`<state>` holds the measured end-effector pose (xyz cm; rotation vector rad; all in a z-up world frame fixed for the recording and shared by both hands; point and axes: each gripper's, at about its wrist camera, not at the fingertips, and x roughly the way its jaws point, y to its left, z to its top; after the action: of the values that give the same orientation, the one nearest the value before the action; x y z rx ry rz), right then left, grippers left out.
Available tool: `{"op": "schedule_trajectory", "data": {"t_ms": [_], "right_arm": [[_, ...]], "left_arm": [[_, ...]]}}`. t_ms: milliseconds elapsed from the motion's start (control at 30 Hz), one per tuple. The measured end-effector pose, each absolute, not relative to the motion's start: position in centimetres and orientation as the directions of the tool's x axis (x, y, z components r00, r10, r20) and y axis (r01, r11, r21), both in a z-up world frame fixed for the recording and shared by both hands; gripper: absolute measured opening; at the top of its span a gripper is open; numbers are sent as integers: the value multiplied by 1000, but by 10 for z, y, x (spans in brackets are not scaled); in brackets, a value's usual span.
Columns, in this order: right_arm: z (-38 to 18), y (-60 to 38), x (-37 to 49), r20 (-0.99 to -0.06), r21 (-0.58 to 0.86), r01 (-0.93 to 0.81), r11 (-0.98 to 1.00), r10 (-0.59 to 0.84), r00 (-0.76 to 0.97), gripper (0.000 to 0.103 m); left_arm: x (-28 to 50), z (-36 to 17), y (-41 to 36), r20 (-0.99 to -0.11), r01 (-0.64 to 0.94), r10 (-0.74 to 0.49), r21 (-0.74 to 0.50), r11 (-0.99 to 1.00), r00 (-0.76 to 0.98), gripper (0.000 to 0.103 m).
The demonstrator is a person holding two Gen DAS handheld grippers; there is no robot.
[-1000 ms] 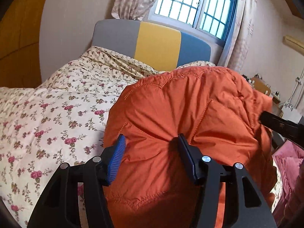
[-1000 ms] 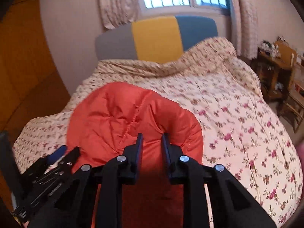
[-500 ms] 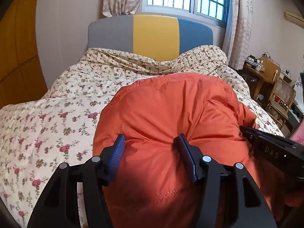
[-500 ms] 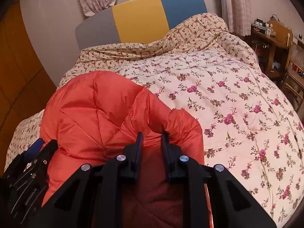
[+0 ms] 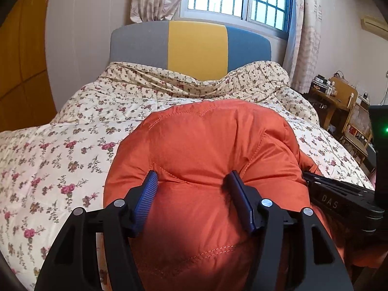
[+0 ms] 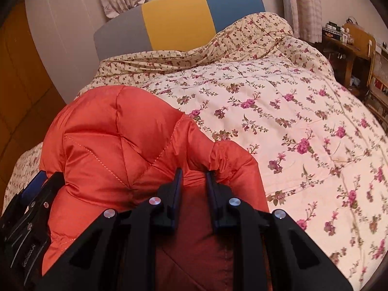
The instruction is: Fold large clothes
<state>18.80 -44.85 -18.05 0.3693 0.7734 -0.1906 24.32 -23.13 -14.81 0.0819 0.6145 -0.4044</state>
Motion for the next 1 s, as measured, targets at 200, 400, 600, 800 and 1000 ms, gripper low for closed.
{"op": "schedule_trajectory", "data": {"t_ms": [200, 400, 600, 800, 1000], "right_arm": [[-187, -450, 185, -686, 282, 301, 911, -28, 727, 17], [-183, -446, 183, -686, 250, 307, 918, -55, 726, 18], [-153, -448, 183, -713, 219, 265, 939, -32, 701, 21], [-112, -454, 202, -664, 244, 239, 940, -17, 748, 25], [-151, -458, 236, -739, 221, 263, 939, -14, 673, 23]], "left_arm": [[239, -155, -237, -536, 394, -341, -18, 919, 772, 60], [234, -156, -236, -509, 396, -346, -10, 918, 788, 60], [237, -137, -234, -581, 368, -305, -11, 930, 755, 86], [271, -95, -224, -605, 281, -287, -108, 954, 742, 93], [309, -105, -256, -678, 268, -185, 20, 963, 712, 93]]}}
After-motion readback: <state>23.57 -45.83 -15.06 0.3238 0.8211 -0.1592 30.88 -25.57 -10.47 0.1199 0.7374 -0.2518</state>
